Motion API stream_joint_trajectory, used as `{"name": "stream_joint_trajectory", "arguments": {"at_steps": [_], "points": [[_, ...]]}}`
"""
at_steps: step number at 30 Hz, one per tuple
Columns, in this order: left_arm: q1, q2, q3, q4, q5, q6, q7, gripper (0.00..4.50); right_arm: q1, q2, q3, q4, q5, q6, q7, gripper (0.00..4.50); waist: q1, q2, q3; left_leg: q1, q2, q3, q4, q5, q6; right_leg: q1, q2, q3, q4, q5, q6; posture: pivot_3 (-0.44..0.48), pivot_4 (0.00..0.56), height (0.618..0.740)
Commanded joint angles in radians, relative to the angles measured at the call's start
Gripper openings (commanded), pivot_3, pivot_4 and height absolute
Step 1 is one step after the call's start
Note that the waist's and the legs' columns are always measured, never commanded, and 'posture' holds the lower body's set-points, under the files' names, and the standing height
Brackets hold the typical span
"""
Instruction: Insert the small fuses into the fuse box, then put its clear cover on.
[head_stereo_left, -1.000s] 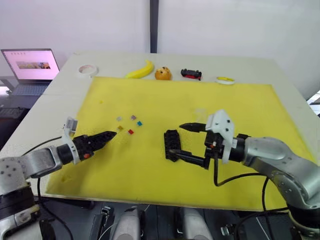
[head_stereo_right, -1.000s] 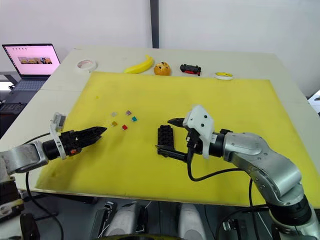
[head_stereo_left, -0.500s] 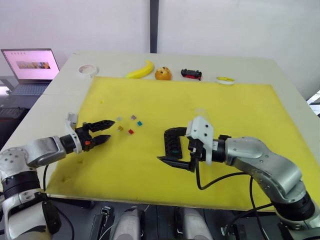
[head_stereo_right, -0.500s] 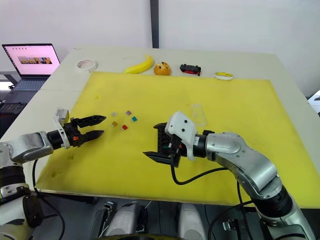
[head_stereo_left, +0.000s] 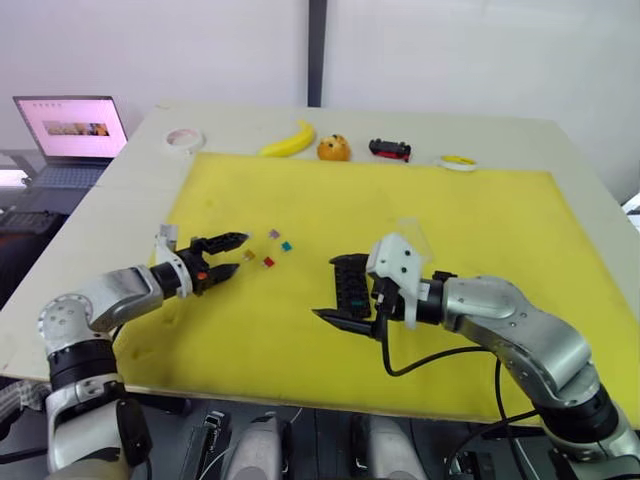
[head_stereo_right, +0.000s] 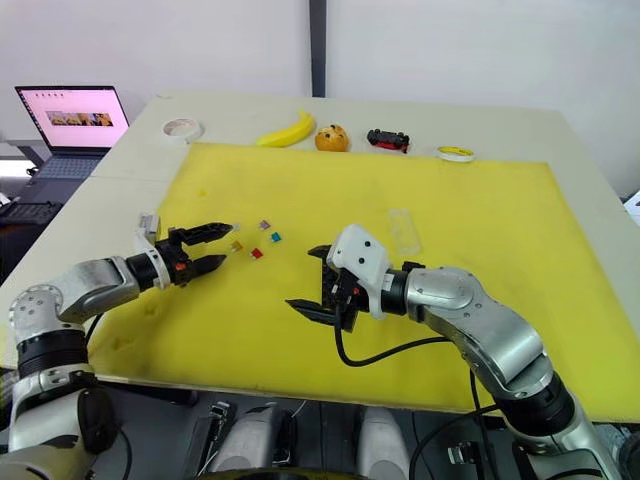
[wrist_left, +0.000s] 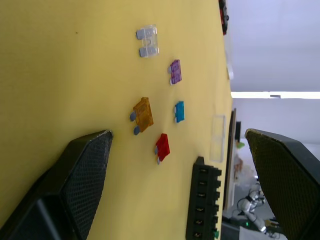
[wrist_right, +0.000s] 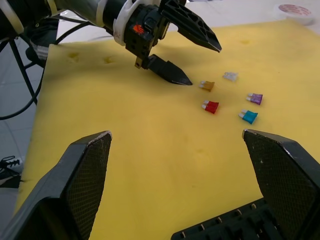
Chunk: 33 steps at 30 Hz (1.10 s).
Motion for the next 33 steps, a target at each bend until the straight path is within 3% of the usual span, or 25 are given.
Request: {"name": "stream_joint_trajectory", "arguments": {"at_steps": [1,13,33], "points": [[-0.012,-0.014,-0.052,-0.01,-0.044,-0.01,0.02,4.5,-0.01,0.011,-0.019,-0.012,-0.012,-0.017,-0.01,4.45,0.009,0.0,0.0,0.0,0.0,0.0,0.0,0.0,0.0,0.0,0.0,0.0,0.0,0.0,0.0,0.0,0.15,0.74],[-0.033,-0.008,-0.103,0.048,-0.002,-0.024,-0.045,4.5,0.005,0.021,-0.026,-0.021,-0.021,-0.005,-0.029,4.45,0.015,0.0,0.0,0.0,-0.002,0.001,0.0,-0.001,0.001,0.002,0.0,0.0,-0.003,0.0,-0.001,0.0,0.15,0.74],[-0.09,-0.017,-0.085,0.134,0.174,0.013,-0.207,4.5,0.012,0.032,-0.036,-0.04,-0.016,0.023,-0.058,4.45,0.017,0.0,0.0,0.0,-0.002,-0.002,0.0,-0.001,0.003,0.004,0.0,-0.003,-0.005,-0.001,-0.001,0.0,0.15,0.74]]}}
